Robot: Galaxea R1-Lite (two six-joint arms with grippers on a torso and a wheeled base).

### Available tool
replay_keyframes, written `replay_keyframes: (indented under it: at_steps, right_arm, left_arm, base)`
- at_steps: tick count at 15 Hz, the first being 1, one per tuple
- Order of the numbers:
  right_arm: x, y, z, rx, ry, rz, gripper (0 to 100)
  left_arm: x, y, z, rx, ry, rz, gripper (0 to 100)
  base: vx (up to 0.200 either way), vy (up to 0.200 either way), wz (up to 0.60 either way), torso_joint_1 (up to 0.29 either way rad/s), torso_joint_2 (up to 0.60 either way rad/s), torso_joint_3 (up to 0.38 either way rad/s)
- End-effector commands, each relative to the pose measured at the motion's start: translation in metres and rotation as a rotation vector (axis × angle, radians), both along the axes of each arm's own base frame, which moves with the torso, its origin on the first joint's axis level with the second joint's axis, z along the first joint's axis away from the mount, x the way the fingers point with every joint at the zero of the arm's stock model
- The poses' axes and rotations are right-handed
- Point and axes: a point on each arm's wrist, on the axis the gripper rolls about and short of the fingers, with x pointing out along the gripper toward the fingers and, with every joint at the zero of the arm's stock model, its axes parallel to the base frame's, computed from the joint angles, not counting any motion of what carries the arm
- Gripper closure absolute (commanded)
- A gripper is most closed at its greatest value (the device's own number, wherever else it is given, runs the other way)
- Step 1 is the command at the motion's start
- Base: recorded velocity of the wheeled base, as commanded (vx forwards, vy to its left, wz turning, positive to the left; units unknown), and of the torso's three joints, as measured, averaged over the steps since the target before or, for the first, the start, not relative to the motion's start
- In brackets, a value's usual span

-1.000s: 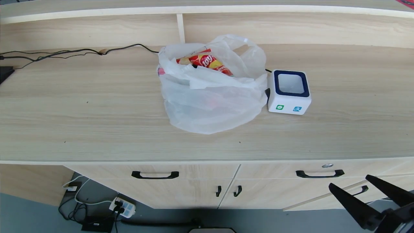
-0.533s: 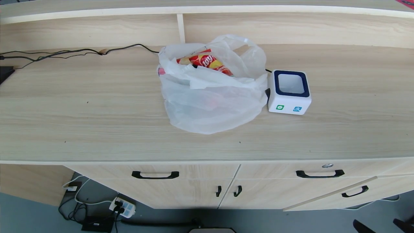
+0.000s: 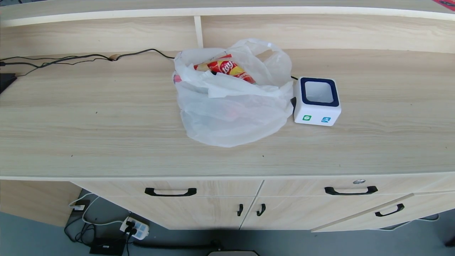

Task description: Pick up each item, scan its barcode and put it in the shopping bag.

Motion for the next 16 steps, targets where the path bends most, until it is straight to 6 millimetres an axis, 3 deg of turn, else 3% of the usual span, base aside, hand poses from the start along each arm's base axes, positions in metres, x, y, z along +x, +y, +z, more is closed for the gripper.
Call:
replay_keyframes:
  at_steps: [1,5,6,10,13,16]
  right_arm:
    - [-0.011,0.005,-0.005,0.017,0.044,-0.300,0]
    - [-0.025,0.006,-0.012,-0.016,-0.046,-0.202,0]
    - [-0.030,0.009,-0.017,-0.097,-0.083,-0.076,0]
    - [-0.017,0.015,-0.026,-0.372,-0.185,0.223,0]
    - [-0.016,0.015,-0.029,-0.265,-0.172,0.232,0]
    - [-0.016,0.015,-0.030,-0.272,-0.174,0.229,0]
  left_arm:
    - [0.000,0.000,0.000,0.000,0.001,0.000,0]
    - [0.000,0.000,0.000,0.000,-0.001,0.000,0]
    - [0.000,0.000,0.000,0.001,-0.001,0.000,0]
    - [0.000,0.000,0.000,0.004,-0.001,0.000,0]
    - [0.000,0.000,0.000,0.009,0.001,0.000,0]
    - [0.000,0.000,0.000,0.006,0.001,0.000,0]
  base:
    - [0.000,0.000,0.00,0.000,0.00,0.000]
    - [0.000,0.000,0.00,0.000,0.00,0.000]
    - [0.000,0.000,0.00,0.000,0.00,0.000]
    - [0.000,0.000,0.00,0.000,0.00,0.000]
    - [0.000,0.000,0.00,0.000,0.00,0.000]
    - [0.000,0.000,0.00,0.000,0.00,0.000]
